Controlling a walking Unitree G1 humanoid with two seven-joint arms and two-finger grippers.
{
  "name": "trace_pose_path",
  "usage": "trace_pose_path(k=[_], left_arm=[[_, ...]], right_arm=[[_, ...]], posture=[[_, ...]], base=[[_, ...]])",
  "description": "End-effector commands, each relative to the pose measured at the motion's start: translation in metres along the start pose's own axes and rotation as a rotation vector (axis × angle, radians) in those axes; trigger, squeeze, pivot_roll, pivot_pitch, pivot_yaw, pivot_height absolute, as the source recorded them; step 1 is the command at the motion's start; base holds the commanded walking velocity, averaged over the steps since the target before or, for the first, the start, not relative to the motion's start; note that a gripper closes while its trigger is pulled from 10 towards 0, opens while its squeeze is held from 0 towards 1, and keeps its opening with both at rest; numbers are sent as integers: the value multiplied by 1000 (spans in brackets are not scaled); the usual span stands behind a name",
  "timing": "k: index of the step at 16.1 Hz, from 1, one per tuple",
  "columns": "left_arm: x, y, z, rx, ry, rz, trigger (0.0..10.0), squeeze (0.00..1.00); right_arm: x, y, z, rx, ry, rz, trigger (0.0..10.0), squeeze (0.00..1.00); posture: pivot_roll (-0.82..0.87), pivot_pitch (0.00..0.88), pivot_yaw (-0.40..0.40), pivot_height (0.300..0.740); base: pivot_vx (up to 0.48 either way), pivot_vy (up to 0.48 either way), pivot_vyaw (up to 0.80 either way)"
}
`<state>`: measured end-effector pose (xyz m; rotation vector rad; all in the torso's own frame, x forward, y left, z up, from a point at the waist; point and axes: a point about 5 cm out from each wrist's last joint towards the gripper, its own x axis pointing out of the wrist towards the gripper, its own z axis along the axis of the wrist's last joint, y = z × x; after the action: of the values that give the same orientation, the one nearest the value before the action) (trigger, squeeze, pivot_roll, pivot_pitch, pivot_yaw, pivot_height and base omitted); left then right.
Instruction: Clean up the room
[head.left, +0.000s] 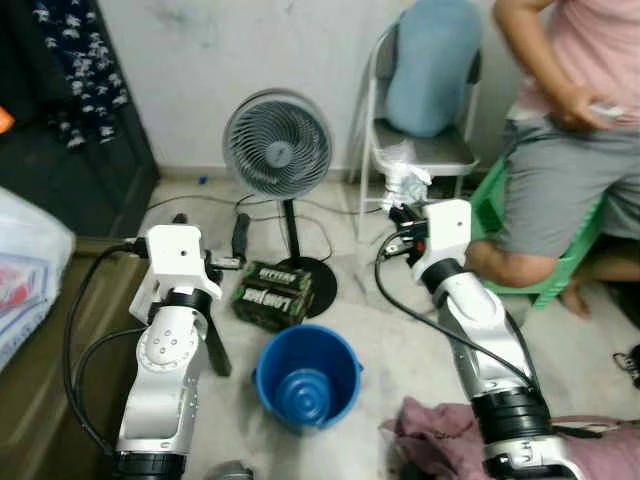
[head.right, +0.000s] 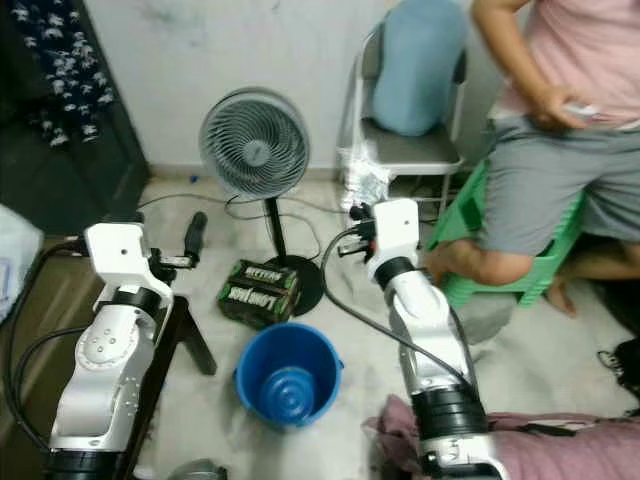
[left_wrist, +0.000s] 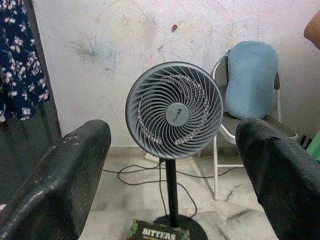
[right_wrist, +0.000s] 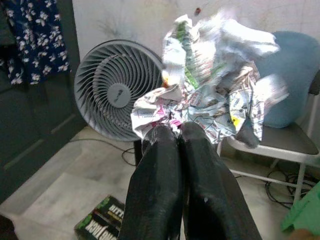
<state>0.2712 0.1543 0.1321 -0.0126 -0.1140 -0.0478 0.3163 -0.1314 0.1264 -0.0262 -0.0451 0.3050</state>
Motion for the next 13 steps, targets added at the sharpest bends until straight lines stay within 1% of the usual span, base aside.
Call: trace_pose_path(k=[1,2,6,8,10,13], left_arm=[[-1,12,2,17,-3,40,10000,0],[-1,12,2,22,0,45,10000,0],[-1,14,2,30,4,55,10000,0],[-1,16,3,39,6,68,10000,0],[-3,21,4,53,5,83,10000,0],[-8,23,6,82,1,77,10000,0]], right_arm=[[7,13,8,7,-27,43,10000,0],[7,13,8,7,-26,43,10000,0],[8,14,8,12,-32,48,10000,0],[9,15,8,-14,-31,57,10000,0],[11,19,8,-21,-35,68,10000,0],[13,21,8,-9,-33,76,10000,0]], posture=[[-23,0,-35,740],[-23,0,-35,740],[-23,0,-35,740],[-23,0,-35,740],[5,0,-44,740],[24,0,-57,740]], base=[[330,0,0],[285,0,0],[0,0,0],[0,0,0],[0,0,800],[0,0,800]])
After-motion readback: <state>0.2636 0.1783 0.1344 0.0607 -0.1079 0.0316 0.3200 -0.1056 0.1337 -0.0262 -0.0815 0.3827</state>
